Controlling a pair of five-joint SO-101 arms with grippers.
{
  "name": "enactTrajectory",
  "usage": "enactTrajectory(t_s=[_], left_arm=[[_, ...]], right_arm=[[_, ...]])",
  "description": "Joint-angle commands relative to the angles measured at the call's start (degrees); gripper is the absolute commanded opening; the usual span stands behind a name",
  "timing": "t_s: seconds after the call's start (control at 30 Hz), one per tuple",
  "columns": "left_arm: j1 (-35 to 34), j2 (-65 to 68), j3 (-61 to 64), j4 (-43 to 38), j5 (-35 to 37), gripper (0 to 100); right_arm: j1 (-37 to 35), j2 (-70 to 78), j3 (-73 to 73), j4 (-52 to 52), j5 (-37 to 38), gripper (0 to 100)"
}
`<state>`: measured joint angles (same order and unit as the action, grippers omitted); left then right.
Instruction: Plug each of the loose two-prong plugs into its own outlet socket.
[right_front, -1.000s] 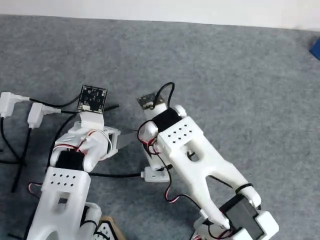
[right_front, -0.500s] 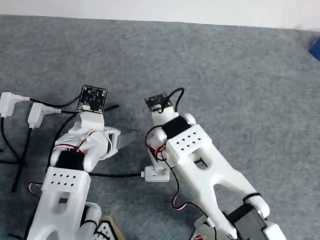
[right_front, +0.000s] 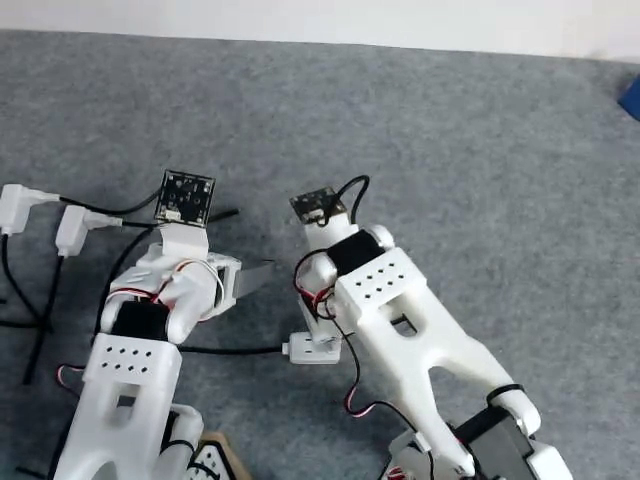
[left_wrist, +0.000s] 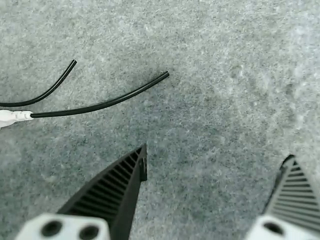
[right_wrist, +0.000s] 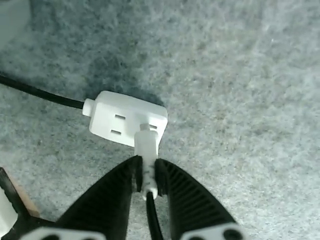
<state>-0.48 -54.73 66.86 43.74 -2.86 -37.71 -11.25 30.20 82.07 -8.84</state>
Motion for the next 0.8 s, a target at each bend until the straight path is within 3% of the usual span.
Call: enactTrajectory(t_s=[0.0, 0.5, 0.77], left_arm=[[-0.1, -0.5, -0.2, -1.0, 0.4, 40], [-0.1, -0.5, -0.3, -1.1, 0.4, 40], [-0.1, -0.5, -0.3, -1.0, 0.4, 40]], right_arm=[[2.7, 0.8, 1.2, 0.8, 0.8, 0.6], [4.6, 0.8, 1.2, 3.6, 3.6, 0.6], [-2.7, 6.5, 7.7, -8.0, 3.6, 0.6]])
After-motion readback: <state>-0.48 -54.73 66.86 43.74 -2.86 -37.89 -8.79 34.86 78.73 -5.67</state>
